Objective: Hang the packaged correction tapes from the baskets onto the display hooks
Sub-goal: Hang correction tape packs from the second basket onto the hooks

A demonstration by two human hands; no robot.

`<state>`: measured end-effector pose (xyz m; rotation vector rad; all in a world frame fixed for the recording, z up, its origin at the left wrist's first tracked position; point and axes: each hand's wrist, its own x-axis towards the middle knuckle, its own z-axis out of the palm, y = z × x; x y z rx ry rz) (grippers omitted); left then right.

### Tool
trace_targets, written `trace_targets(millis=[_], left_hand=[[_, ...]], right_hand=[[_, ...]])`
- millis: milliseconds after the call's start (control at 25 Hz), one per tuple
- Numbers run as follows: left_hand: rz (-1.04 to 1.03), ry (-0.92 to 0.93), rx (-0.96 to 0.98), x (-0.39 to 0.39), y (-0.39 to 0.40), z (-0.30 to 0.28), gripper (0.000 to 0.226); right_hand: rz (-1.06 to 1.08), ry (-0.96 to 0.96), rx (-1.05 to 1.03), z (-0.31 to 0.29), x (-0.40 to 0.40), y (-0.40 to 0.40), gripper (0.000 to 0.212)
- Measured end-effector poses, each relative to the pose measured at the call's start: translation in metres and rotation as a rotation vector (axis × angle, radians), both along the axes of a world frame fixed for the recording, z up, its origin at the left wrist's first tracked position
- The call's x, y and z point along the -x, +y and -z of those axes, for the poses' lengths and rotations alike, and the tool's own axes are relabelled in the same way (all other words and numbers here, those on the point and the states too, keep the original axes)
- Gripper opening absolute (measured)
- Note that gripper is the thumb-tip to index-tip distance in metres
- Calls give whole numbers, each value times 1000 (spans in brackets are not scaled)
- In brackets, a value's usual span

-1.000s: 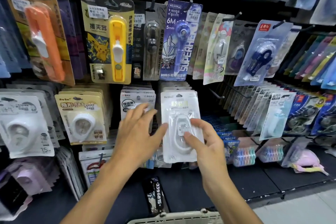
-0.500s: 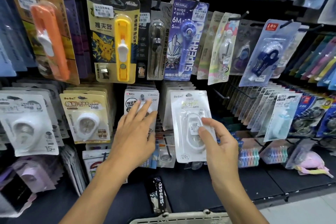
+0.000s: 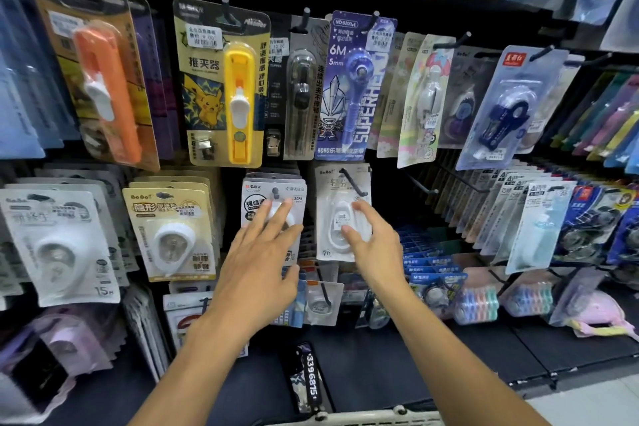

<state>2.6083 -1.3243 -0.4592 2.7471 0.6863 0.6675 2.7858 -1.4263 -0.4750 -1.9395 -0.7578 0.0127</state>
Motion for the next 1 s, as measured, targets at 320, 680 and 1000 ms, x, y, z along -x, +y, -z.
trace_targets(millis=[320,680,1000], left_hand=[[43,25,7,3,8,-3,61],[53,57,17,5,5,-2,60],[64,69,9,1,10,1,60]], right_hand=[[20,83,-218,1,-13,15,18],[-173,213,-15,-24,-41,42,106],[-17,-30,-28,-24,-45,70,95]])
